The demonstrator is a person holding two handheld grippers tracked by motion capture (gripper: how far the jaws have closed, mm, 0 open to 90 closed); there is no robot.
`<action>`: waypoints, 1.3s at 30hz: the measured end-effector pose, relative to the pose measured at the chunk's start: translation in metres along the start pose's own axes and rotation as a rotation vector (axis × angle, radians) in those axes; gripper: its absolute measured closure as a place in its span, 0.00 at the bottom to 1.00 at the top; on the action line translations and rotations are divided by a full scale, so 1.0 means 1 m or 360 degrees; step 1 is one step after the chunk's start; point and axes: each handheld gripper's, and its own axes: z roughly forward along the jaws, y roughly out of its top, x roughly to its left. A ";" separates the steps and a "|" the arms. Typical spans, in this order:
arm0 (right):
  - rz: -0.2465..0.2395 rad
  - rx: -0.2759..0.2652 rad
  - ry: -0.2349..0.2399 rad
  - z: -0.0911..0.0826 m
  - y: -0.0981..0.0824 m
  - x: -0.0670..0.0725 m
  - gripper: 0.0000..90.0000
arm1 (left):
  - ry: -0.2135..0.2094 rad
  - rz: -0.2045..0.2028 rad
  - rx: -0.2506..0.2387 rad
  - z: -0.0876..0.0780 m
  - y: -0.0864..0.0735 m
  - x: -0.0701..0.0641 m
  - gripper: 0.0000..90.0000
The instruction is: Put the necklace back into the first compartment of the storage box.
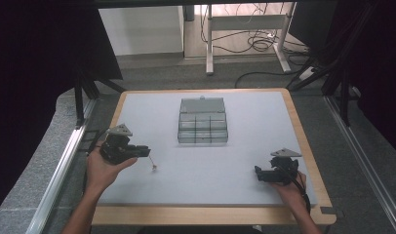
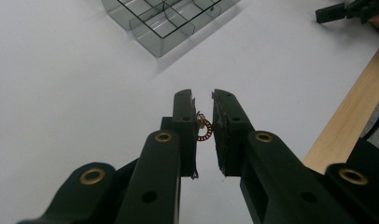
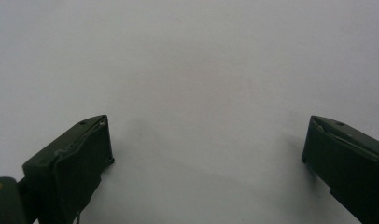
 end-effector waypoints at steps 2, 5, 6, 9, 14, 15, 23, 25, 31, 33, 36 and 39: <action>-0.0001 0.0000 -0.0001 0.000 0.000 0.000 0.01 | -0.0003 -0.0003 -0.0002 0.000 0.002 0.000 0.89; -0.0002 0.0000 -0.0002 0.000 0.000 0.000 0.01 | -0.0005 -0.0010 -0.0008 -0.001 0.006 0.001 0.89; -0.0002 0.0000 -0.0002 0.000 0.000 0.000 0.01 | -0.0004 -0.0012 -0.0011 -0.001 0.007 0.001 0.89; -0.0002 0.0000 -0.0002 0.000 0.000 0.000 0.01 | -0.0003 -0.0017 -0.0021 -0.002 0.012 0.002 0.89; 0.0002 0.0003 -0.0003 0.000 0.000 0.000 0.01 | -0.0004 -0.0024 -0.0048 -0.005 0.022 0.002 0.89; 0.0001 0.0003 -0.0003 0.000 0.000 0.000 0.01 | -0.0002 -0.0026 -0.0055 -0.005 0.024 0.002 0.90; 0.0002 0.0003 -0.0001 0.000 0.000 0.000 0.01 | 0.0006 -0.0033 -0.0084 -0.009 0.038 0.005 0.90; 0.0001 0.0003 -0.0002 0.000 0.000 0.000 0.01 | 0.0007 -0.0034 -0.0088 -0.009 0.042 0.005 0.90; -0.0002 0.0002 -0.0004 0.000 0.000 0.000 0.01 | 0.0022 -0.0027 -0.0111 -0.012 0.051 0.006 0.90; -0.0002 0.0002 -0.0004 0.000 0.000 0.000 0.01 | 0.0026 -0.0025 -0.0114 -0.013 0.054 0.007 0.90; -0.0003 0.0001 -0.0004 0.000 0.000 0.000 0.01 | 0.0028 -0.0031 -0.0121 -0.013 0.058 0.007 0.90; -0.0003 0.0001 -0.0004 0.000 0.000 0.000 0.01 | 0.0025 -0.0034 -0.0129 -0.014 0.062 0.009 0.90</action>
